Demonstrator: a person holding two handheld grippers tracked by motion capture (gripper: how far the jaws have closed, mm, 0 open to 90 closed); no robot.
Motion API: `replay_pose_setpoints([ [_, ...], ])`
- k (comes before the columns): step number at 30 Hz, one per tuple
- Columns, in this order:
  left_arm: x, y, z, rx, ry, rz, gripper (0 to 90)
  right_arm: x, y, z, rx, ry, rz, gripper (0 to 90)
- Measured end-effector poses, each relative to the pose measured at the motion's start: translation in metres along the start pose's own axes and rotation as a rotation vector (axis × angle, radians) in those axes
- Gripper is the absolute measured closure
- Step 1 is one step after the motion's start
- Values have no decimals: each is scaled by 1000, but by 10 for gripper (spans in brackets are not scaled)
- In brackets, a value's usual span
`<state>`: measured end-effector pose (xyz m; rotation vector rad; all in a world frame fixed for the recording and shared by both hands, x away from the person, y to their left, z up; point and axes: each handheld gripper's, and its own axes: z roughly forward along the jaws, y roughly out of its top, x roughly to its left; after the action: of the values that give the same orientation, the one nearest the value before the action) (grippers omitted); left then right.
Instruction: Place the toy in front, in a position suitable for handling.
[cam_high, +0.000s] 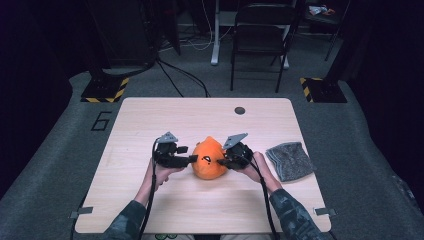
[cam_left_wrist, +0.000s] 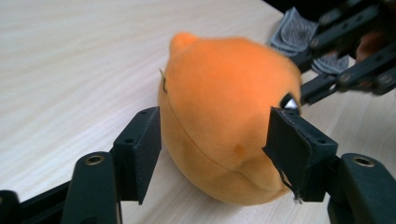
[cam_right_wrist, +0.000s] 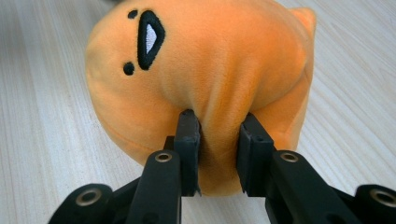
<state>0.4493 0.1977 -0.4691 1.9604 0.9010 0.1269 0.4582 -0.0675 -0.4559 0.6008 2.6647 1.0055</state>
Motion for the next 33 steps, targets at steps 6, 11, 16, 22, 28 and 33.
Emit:
replay_pose_setpoints([
  [6,-4,-5,8,-4,-10,22,583,0,-1,1,11,-1,29,623],
  [11,-7,-7,9,3,10,35,696,-1,-2,-6,-4,-12,92,434],
  [16,-8,-9,8,6,17,33,730,-5,-6,-21,-23,-68,196,341],
  [22,-8,-10,8,8,21,37,740,-11,-18,-24,-2,-97,331,333],
  [28,-9,-13,9,-2,23,44,747,-10,-17,-7,-9,-79,337,497],
  [33,-14,-14,12,-7,28,61,771,-7,-15,4,-14,-79,335,708],
])
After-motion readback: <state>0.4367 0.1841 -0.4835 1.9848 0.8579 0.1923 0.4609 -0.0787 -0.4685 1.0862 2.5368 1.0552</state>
